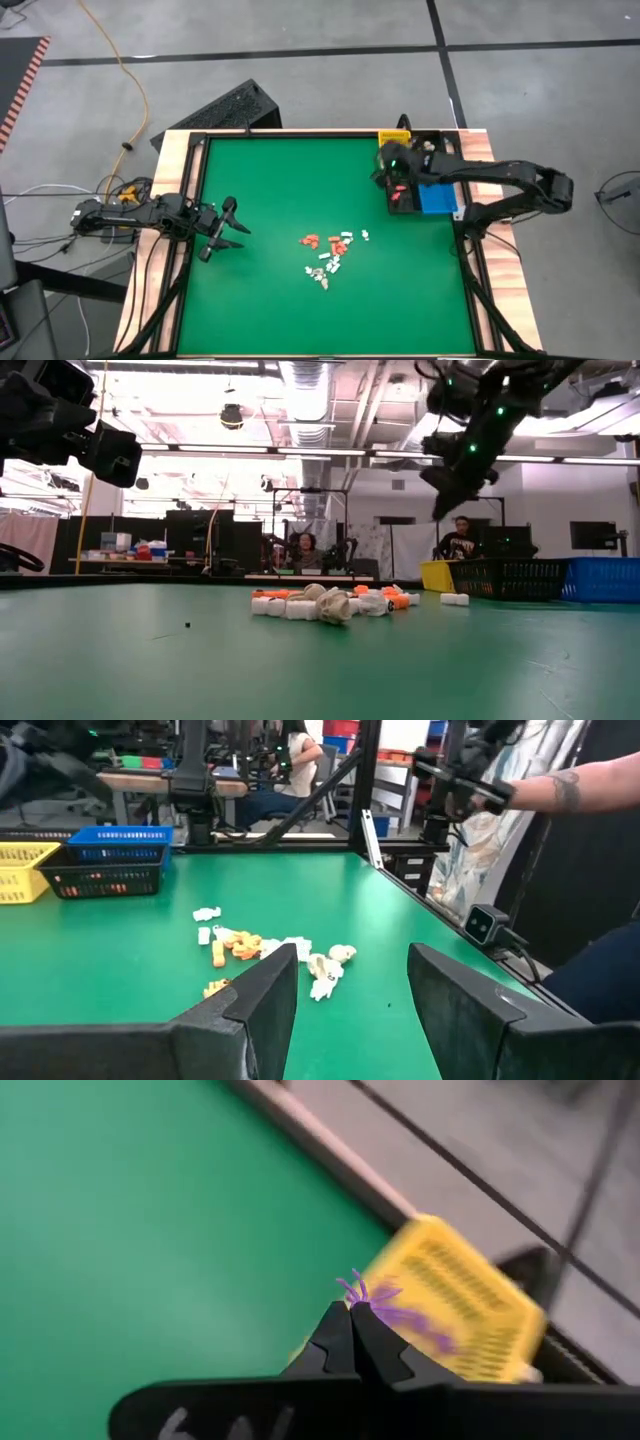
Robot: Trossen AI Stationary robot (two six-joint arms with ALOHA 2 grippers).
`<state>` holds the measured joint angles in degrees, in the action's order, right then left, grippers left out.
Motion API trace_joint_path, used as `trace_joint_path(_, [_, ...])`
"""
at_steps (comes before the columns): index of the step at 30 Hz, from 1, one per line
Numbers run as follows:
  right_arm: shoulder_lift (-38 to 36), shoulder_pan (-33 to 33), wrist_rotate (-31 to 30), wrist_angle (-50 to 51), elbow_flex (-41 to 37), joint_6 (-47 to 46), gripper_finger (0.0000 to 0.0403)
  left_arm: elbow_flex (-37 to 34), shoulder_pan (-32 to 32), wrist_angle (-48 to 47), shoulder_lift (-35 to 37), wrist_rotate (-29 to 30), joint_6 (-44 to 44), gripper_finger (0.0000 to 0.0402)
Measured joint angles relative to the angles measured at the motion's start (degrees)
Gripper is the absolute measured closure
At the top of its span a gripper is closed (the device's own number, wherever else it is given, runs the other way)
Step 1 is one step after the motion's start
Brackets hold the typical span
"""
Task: Sort Halloween decoration
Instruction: Put the purple spider toy into the yellow basket
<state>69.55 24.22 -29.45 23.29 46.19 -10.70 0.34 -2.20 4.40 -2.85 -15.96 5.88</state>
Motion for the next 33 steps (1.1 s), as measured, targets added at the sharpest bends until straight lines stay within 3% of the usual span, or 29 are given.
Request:
trace_joint_path(6, [2.92, 12.51, 9.37, -0.14, 0.00, -2.40, 0.0372, 0.00, 0.00, -0.13, 0.00, 0.91, 0.93, 0.0221])
trace_joint_path(9, [4.96, 16.53, 17.84, -0.20, 0.00, -2.86, 0.0341, 0.01, 0.00, -0.15, 0.00, 0.93, 1.38, 0.0221])
trace_joint_path(11, [6.26, 17.87, 19.79, -0.27, 0.00, -3.03, 0.0314, 0.00, -0.02, -0.16, 0.00, 0.89, 1.79, 0.0221])
trace_joint_path(17, [7.38, 18.81, 18.78, -0.39, 0.00, -3.30, 0.0226, 0.01, -0.01, -0.20, 0.00, 0.78, 2.16, 0.0221])
trace_joint_path(21, [6.75, 18.57, 18.44, -1.27, 0.00, -3.74, 0.0188, 0.02, 0.00, -0.20, 0.00, 0.76, 2.14, 0.0221])
trace_joint_path(24, [6.18, 18.63, 17.50, 0.45, 0.30, -4.72, 0.0179, 0.01, 0.00, -0.20, 0.00, 0.76, 1.97, 0.0221])
trace_joint_path(27, [6.18, 18.03, 25.16, 1.35, 1.30, -0.09, 0.0179, 0.02, 0.00, -0.20, 0.00, 0.79, 1.94, 0.0221])
trace_joint_path(30, [6.26, 16.79, 20.63, 4.20, 2.32, -1.47, 0.0185, 0.00, -0.02, -0.20, 0.00, 0.81, 1.95, 0.0221])
trace_joint_path(33, [6.79, 15.95, 24.34, 7.27, 3.31, 2.21, 0.0191, 0.01, -0.02, -0.20, 0.00, 0.82, 2.01, 0.0221])
